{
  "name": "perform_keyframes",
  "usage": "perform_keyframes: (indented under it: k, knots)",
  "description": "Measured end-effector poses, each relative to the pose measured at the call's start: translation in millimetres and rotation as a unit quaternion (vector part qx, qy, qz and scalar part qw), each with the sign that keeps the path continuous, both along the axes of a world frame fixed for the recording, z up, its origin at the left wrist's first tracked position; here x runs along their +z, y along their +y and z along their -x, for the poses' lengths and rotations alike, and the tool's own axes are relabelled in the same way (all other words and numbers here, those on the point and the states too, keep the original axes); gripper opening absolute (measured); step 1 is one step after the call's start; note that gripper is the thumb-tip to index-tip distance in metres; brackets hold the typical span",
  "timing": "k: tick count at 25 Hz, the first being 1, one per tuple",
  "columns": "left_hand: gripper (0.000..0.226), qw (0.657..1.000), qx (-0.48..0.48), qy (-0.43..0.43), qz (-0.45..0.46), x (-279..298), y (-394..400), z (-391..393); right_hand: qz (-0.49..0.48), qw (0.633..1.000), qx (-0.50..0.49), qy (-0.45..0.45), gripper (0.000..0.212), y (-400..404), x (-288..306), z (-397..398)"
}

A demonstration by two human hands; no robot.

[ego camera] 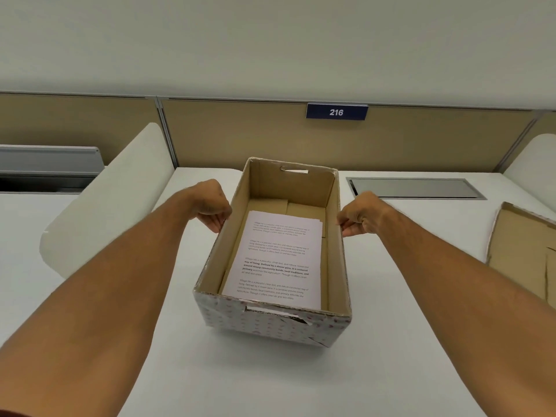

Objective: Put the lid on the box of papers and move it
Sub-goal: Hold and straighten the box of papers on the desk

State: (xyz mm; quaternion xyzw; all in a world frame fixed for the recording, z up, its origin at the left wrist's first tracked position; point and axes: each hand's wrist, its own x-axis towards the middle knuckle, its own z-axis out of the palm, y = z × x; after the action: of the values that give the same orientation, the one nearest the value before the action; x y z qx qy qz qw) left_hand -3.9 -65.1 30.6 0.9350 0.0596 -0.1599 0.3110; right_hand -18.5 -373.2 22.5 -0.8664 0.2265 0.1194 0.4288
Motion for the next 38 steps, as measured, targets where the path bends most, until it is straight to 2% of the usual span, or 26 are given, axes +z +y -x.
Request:
perform_keyframes:
  k: [10, 14, 18, 25, 38]
  knots:
    - [0.011, 0.997, 0.028, -0.002, 0.077, 4.0, -140.4, 24.0, 0.055, 0.996, 0.002, -0.071, 0.009, -144.2, 23.9, 7.9]
    - [0.011, 0.996, 0.054, -0.003, 0.067, 1.5, -209.0, 30.2, 0.057, 0.995, 0.021, -0.075, 0.005, -207.2, 17.8, -1.0]
    - [0.012, 0.996, 0.078, 0.006, 0.046, -7.3, -249.9, 34.4, 0.048, 0.996, 0.045, -0.061, 0.011, -244.2, 5.7, -8.3]
    - [0.013, 0.994, 0.102, 0.021, 0.031, -19.0, -273.7, 33.2, 0.044, 0.996, 0.056, -0.053, 0.013, -264.3, -10.1, -15.3]
    - [0.012, 0.992, 0.112, 0.054, 0.034, -29.1, -260.7, 27.3, -0.005, 0.999, 0.021, -0.047, 0.018, -265.8, -18.8, -11.5]
